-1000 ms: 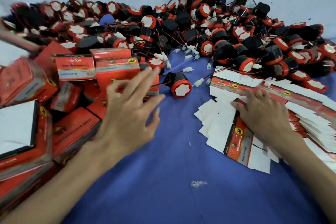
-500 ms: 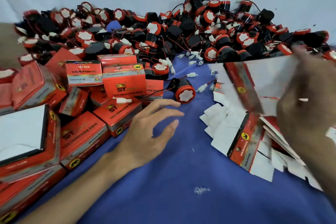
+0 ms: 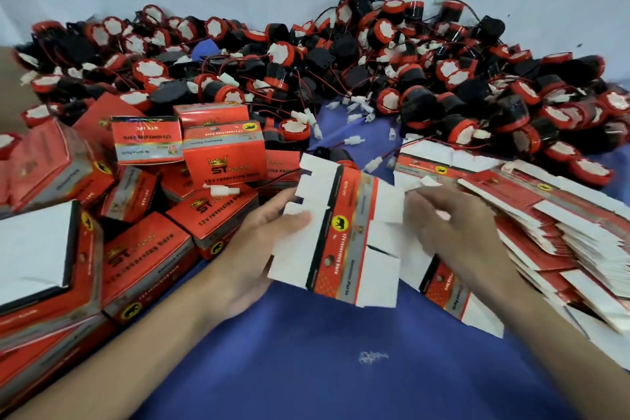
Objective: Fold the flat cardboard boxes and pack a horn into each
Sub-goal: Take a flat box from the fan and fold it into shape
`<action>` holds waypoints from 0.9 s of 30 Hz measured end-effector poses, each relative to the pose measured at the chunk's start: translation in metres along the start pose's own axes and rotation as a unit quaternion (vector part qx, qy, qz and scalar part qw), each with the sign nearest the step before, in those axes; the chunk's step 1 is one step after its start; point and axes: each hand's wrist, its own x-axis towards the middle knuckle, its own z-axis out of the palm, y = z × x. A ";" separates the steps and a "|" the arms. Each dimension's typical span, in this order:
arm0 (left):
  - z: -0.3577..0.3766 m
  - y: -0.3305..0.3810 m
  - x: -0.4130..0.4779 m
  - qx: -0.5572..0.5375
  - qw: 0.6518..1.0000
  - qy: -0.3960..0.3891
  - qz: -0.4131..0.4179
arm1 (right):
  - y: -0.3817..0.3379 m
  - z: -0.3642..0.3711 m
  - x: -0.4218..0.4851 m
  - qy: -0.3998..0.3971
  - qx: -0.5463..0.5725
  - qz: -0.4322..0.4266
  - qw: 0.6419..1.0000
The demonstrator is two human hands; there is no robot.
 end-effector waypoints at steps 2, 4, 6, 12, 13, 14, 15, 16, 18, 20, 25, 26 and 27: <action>-0.001 0.001 0.000 0.008 1.000 -0.013 -0.020 | -0.010 0.000 -0.010 -0.069 -0.142 -0.076 0.985; -0.003 0.001 -0.001 -0.005 0.999 -0.020 -0.049 | -0.020 0.002 -0.019 -0.142 -0.184 -0.114 0.966; -0.006 0.003 -0.004 -0.032 0.994 -0.054 -0.088 | -0.027 0.006 -0.026 -0.186 -0.173 -0.131 0.958; -0.021 0.010 -0.007 -0.103 0.963 -0.227 -0.105 | -0.037 0.007 -0.030 -0.212 -0.033 -0.101 0.971; -0.021 0.012 -0.008 -0.122 0.955 -0.253 -0.099 | -0.037 0.008 -0.031 -0.220 -0.020 -0.087 0.971; -0.020 0.014 -0.009 -0.140 0.947 -0.273 -0.094 | -0.035 0.009 -0.031 -0.222 -0.007 -0.077 0.972; -0.018 0.014 -0.009 -0.140 0.947 -0.276 -0.091 | -0.033 0.009 -0.031 -0.219 -0.002 -0.073 0.973; -0.015 0.014 -0.009 -0.117 0.957 -0.249 -0.089 | -0.030 0.010 -0.031 -0.211 -0.011 -0.073 0.975; -0.009 0.005 -0.011 0.010 0.986 -0.156 -0.048 | -0.028 0.011 -0.032 -0.200 -0.060 -0.082 0.974; 0.002 -0.003 -0.015 0.172 0.975 -0.136 0.027 | -0.030 0.010 -0.032 -0.202 -0.095 -0.083 0.971; 0.016 0.002 -0.015 0.282 0.921 -0.182 0.198 | -0.039 -0.005 -0.026 -0.011 -0.152 -0.274 0.949; 0.016 0.004 -0.014 0.283 0.916 -0.179 0.220 | -0.042 -0.007 -0.027 0.008 -0.153 -0.316 0.936; 0.014 0.005 -0.013 0.302 0.906 -0.169 0.245 | -0.045 -0.006 -0.030 0.004 -0.160 -0.353 0.922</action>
